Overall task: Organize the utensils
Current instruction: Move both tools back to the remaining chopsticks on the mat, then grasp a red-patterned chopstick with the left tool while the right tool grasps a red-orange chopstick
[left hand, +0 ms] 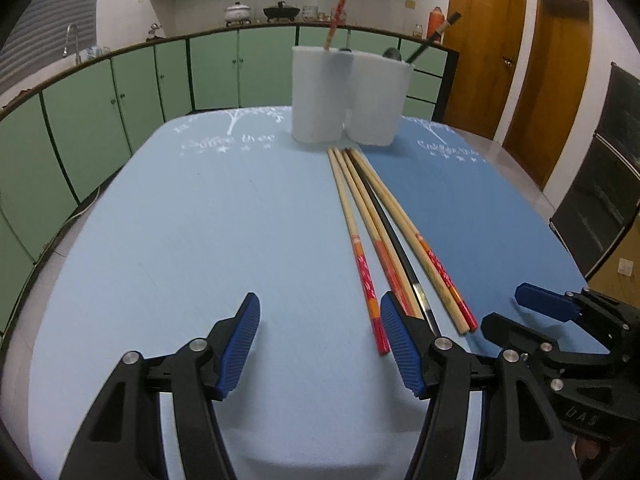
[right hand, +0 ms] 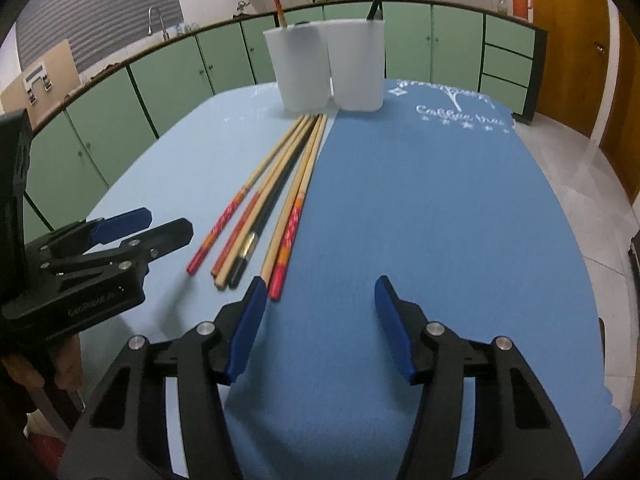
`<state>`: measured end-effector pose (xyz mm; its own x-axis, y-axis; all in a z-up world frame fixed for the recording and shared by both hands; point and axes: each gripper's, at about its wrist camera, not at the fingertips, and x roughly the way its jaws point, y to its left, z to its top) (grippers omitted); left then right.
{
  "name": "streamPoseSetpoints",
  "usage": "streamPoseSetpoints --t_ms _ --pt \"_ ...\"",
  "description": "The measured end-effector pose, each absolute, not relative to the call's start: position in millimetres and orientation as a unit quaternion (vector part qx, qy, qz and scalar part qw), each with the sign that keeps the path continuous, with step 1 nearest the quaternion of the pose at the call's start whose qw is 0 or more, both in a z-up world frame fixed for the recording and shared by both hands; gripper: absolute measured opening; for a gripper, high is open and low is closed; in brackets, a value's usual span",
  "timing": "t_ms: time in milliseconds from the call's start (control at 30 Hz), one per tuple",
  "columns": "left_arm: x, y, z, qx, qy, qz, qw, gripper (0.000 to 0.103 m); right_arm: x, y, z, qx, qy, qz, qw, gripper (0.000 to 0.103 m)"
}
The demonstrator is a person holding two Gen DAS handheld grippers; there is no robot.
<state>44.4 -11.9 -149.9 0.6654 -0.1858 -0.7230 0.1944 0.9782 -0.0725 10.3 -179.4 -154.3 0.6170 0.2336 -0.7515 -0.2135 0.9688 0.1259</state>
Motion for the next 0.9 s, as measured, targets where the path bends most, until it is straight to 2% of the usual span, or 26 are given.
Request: streamPoseSetpoints --t_ms 367,500,733,900 --pt "42.8 -14.8 -159.5 0.005 0.404 -0.104 0.909 0.061 12.9 -172.6 -155.3 0.014 0.416 0.117 0.901 0.049" --pt "43.0 -13.9 -160.1 0.004 0.404 -0.103 0.909 0.061 16.9 -174.6 -155.8 0.009 0.415 0.098 0.905 0.043" --pt "42.9 -11.2 -160.6 0.003 0.405 -0.096 0.909 0.060 17.5 -186.3 -155.7 0.022 0.413 0.092 0.906 0.043" --pt "43.1 -11.9 -159.9 0.002 0.404 -0.098 0.910 0.053 16.5 -173.4 -158.4 0.009 0.408 0.107 0.907 0.034"
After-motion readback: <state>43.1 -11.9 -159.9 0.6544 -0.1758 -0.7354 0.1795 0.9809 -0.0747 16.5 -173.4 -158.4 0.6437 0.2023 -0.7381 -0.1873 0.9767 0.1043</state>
